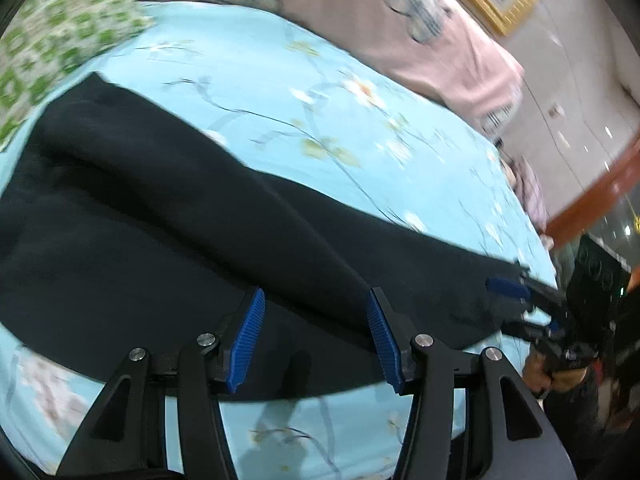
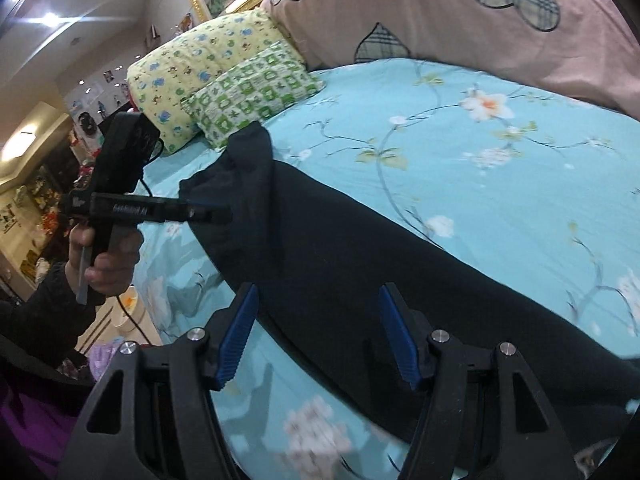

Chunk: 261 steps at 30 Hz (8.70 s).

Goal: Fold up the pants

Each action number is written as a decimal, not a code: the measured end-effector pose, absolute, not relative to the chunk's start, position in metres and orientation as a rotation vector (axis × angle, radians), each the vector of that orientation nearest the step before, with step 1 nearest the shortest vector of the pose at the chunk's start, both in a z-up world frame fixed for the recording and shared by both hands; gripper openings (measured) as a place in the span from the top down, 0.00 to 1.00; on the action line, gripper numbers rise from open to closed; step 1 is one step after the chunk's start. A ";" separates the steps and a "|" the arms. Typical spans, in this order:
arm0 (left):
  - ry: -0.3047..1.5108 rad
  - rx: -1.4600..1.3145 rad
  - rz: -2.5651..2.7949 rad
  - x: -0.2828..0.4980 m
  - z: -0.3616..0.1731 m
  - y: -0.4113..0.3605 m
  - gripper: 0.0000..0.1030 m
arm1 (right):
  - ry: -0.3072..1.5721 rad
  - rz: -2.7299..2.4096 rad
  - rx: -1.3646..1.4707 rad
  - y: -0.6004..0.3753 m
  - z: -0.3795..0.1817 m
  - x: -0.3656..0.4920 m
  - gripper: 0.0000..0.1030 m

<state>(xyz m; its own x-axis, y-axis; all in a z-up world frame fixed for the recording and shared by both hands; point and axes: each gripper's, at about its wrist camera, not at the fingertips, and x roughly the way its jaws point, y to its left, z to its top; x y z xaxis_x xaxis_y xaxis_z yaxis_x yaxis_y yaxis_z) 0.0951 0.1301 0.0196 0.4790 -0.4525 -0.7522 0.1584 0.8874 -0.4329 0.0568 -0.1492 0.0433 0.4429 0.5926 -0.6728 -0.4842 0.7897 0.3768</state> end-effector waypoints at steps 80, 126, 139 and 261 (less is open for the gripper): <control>0.849 -0.722 0.127 0.057 -0.004 0.292 0.97 | 0.874 0.890 -0.250 0.007 0.021 0.071 0.93; 0.868 -0.694 0.225 0.056 -0.007 0.347 0.48 | 0.926 0.729 0.174 -0.014 0.030 0.193 0.59; 0.874 -0.678 0.185 0.060 -0.026 0.355 0.49 | 1.101 0.827 -0.031 0.026 -0.019 0.224 0.59; 1.109 0.268 -0.918 0.174 0.035 -0.200 0.28 | 0.709 -0.058 0.884 -0.315 -0.036 -0.048 0.89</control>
<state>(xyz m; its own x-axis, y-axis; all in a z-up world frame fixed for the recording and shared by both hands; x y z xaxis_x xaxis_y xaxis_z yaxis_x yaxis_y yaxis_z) 0.1736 -0.2000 0.0350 0.1361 -0.4991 -0.8558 0.7471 0.6190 -0.2422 -0.0476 -0.3152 -0.0360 0.7730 0.2352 -0.5892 0.3272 0.6478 0.6879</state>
